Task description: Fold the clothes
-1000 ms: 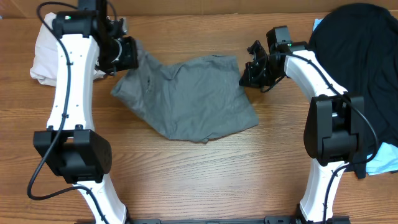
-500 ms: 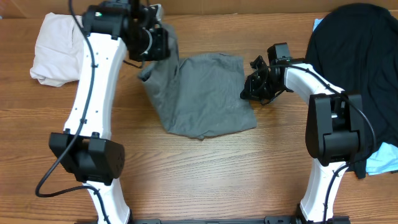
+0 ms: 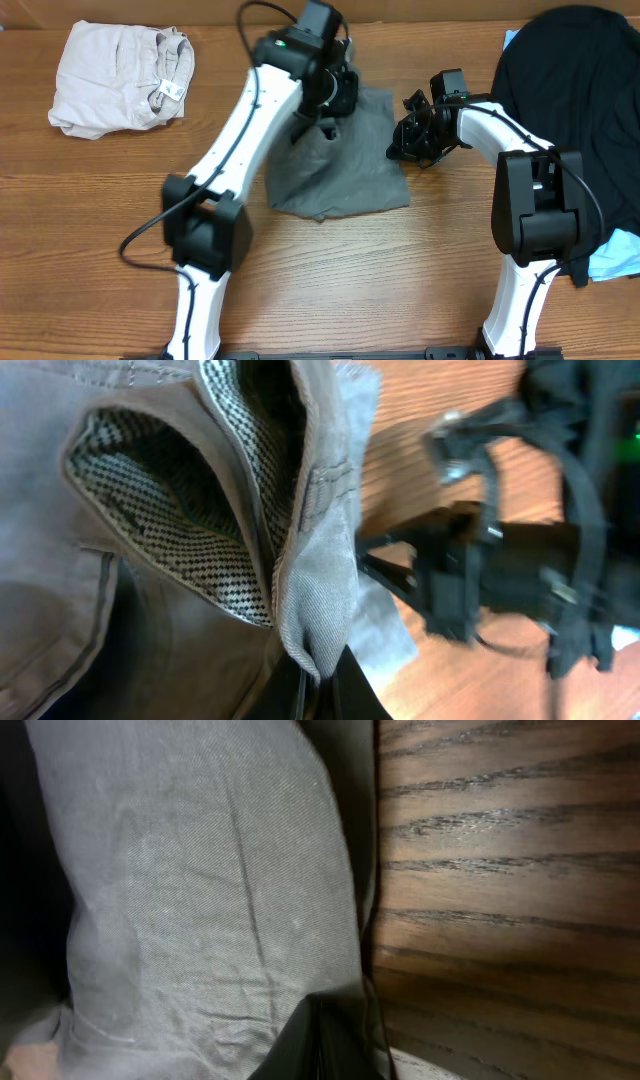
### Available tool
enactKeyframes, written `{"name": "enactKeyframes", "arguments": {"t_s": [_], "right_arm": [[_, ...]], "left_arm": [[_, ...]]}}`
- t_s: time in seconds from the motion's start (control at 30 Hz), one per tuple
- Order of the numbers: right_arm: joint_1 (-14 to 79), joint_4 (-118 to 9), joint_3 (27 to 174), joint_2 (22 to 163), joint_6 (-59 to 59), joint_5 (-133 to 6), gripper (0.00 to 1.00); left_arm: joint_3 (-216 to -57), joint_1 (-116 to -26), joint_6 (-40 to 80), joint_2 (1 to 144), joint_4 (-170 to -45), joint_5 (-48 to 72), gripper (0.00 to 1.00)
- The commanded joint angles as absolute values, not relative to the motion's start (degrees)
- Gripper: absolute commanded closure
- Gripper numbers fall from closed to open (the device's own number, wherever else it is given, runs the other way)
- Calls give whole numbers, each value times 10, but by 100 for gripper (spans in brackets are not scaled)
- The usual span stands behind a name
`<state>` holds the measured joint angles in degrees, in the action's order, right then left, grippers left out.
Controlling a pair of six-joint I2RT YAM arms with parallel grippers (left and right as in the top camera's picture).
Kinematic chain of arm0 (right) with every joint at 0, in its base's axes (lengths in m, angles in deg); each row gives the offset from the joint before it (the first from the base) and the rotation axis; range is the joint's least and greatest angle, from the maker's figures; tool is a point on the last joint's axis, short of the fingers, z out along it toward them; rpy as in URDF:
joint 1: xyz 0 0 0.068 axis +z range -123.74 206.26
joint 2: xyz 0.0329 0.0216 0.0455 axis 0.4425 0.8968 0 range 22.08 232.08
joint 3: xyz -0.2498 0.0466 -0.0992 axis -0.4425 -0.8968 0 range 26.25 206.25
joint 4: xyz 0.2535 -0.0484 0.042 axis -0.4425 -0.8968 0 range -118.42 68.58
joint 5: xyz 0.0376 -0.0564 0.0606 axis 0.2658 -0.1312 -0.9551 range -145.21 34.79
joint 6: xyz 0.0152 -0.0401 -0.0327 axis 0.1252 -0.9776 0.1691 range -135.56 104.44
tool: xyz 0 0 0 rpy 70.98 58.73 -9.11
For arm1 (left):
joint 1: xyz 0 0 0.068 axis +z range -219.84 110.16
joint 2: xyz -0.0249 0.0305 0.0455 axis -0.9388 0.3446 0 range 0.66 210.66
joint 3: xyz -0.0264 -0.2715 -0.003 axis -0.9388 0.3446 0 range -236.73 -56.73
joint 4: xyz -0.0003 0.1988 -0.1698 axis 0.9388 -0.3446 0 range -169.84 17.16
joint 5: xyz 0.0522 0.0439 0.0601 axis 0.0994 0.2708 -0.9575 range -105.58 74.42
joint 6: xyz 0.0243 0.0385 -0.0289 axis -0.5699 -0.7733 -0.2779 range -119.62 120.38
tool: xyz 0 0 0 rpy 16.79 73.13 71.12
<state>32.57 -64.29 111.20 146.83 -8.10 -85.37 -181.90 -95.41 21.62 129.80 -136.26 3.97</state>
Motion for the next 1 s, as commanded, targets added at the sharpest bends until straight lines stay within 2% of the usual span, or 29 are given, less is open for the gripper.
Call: {"name": "enactKeyframes", "arguments": {"t_s": [0.0,0.13,0.3,0.37,0.5,0.6,0.7,0.77,0.8,0.83,0.9,0.97], "right_arm": [[307,-640,1124,1462,-80,-883,96],[257,-666,1199,1441,-65,-966,96],[209,-761,1330,1428,-73,-976,96],[200,-777,1358,1428,-74,-977,96],[180,-797,1394,1428,-74,-978,96],[168,-821,1401,1428,-75,-977,96],[167,-866,1401,1428,-100,-949,94],[171,-884,1401,1428,-100,-924,87],[176,-903,1399,1428,-110,-908,75],[181,-921,1398,1428,-126,-901,58],[193,-948,1393,1428,-130,-867,40],[211,-971,1380,1428,-130,-838,35]], "left_arm": [[-1815,-970,276,1349,-1336,74,96],[-1815,-982,293,1376,-1302,133,96],[-1815,-996,293,1377,-1296,144,95],[-1815,-999,285,1377,-1298,167,85],[-1815,-1007,218,1377,-1310,221,44],[-1824,-1003,211,1376,-1322,222,35],[-1885,-977,210,1370,-1348,217,31],[-1925,-963,188,1366,-1377,213,30],[-1957,-952,165,1362,-1412,201,29],[-1987,-941,150,1361,-1455,174,28],[-2031,-923,129,1359,-1516,136,26],[-2067,-902,113,1359,-1568,104,25]]}}
